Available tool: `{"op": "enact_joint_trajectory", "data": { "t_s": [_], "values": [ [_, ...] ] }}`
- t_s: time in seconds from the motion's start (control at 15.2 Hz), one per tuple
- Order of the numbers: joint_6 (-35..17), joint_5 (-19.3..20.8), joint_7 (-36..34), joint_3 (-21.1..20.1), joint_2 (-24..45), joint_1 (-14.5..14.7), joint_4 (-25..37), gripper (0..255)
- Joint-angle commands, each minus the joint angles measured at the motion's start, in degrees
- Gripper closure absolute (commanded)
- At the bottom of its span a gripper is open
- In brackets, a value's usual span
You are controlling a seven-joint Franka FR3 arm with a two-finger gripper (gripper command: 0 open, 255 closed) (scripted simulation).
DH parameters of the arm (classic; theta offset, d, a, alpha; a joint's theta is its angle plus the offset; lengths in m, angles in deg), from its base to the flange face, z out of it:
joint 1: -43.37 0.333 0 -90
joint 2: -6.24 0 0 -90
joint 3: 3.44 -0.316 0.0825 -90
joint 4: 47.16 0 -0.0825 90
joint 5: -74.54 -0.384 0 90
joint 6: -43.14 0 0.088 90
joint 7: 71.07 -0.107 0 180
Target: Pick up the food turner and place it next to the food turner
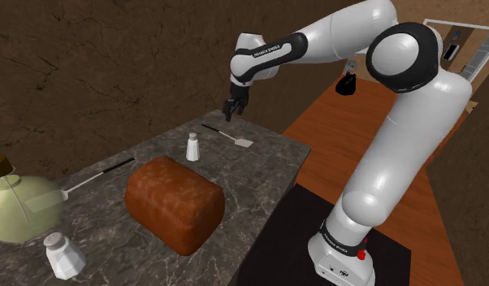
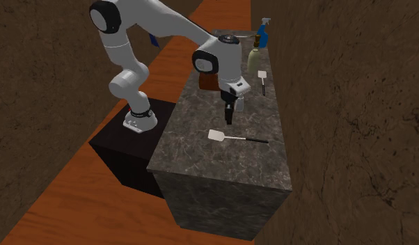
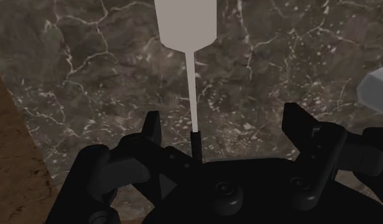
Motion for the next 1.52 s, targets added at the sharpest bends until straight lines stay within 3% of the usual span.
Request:
{"op": "enact_joint_trajectory", "data": {
  "t_s": [0.0,0.33,0.79,1.32,1.39,1.45],
  "values": [
    [-1.2,-1.1,1.3,0.3,4.4,-0.2,2.4,0],
    [-2.4,-3.4,3.7,0.2,14.2,-1.1,9.1,0],
    [-7.3,-4.0,4.1,0.0,17.4,-1.2,7.5,0],
    [-7.3,-4.0,4.1,0.0,17.4,-1.2,7.5,0],
    [-7.3,-4.0,4.1,0.0,17.4,-1.2,7.5,255],
    [-7.3,-4.0,4.1,0.0,17.4,-1.2,7.5,255]
  ]
}}
